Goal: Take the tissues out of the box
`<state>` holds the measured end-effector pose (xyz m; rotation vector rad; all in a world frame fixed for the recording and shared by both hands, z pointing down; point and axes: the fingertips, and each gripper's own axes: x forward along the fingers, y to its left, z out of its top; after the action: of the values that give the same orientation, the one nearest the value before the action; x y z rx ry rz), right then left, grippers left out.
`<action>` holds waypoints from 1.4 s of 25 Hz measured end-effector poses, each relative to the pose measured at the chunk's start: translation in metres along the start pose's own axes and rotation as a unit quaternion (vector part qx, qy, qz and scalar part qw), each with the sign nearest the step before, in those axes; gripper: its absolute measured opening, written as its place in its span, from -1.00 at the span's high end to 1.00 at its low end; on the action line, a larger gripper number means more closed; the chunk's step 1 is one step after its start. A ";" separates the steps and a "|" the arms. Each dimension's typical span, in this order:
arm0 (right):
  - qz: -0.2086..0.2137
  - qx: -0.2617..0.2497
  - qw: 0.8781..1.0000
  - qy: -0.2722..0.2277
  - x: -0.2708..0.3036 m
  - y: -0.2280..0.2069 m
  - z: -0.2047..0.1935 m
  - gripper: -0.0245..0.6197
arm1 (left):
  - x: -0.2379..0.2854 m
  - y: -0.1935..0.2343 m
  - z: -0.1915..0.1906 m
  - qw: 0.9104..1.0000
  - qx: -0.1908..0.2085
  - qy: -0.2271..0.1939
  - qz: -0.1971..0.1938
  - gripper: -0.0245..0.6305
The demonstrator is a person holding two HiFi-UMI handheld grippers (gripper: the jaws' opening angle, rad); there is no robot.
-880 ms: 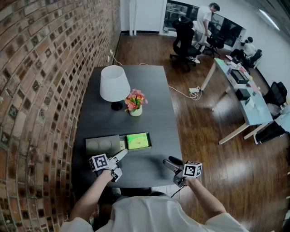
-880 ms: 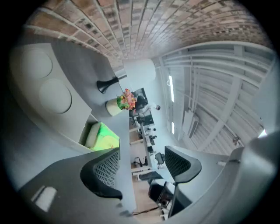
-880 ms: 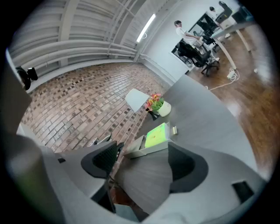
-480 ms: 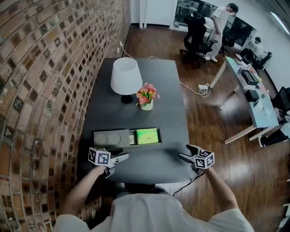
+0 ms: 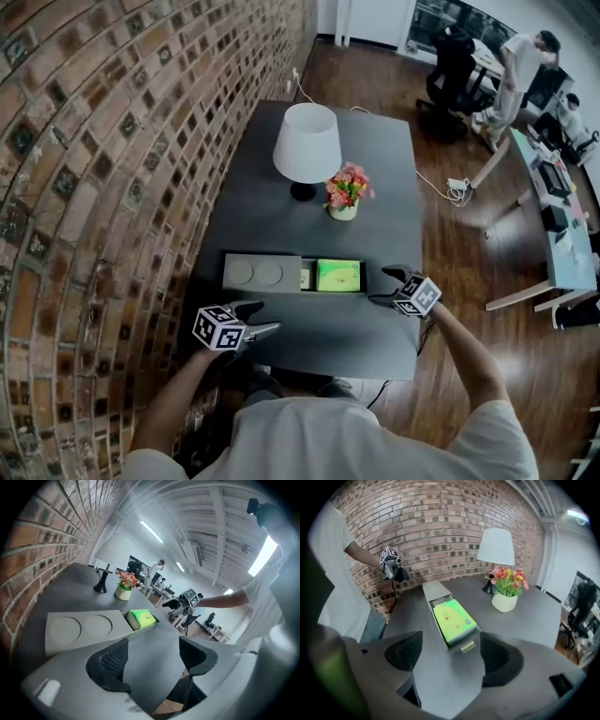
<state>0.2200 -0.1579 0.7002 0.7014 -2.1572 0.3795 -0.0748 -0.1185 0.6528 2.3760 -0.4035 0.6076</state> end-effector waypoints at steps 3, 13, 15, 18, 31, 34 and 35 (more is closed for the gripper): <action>0.013 -0.063 0.997 0.035 0.031 0.001 0.018 -0.31 | -0.003 -0.002 -0.012 0.999 0.025 0.016 0.014 -0.12; 0.026 -0.190 0.973 0.126 0.095 0.013 0.048 -0.73 | 0.001 -0.010 -0.018 1.000 0.018 0.000 0.010 -0.12; 0.028 -0.198 0.970 0.138 0.103 0.010 0.048 -0.64 | 0.003 -0.012 -0.021 1.000 0.018 0.002 0.008 -0.12; 0.046 -0.212 0.964 0.155 0.112 0.013 0.046 -0.64 | 0.005 -0.014 -0.025 1.000 0.022 0.009 0.008 -0.12; 0.081 -0.221 0.953 0.192 0.120 0.017 0.044 -0.12 | 0.005 -0.018 -0.038 1.000 -0.006 0.006 0.006 -0.12; 0.081 -0.226 0.950 0.197 0.121 0.021 0.041 -0.07 | 0.007 -0.022 -0.038 1.000 -0.001 0.008 0.002 -0.12; 0.079 -0.229 0.950 0.195 0.120 0.022 0.042 -0.06 | 0.007 -0.023 -0.036 1.000 0.001 0.006 0.001 -0.12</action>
<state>0.1195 -0.2033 0.7670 0.1706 -1.8282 0.0774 -0.0704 -0.0784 0.6696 2.3718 -0.4003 0.6238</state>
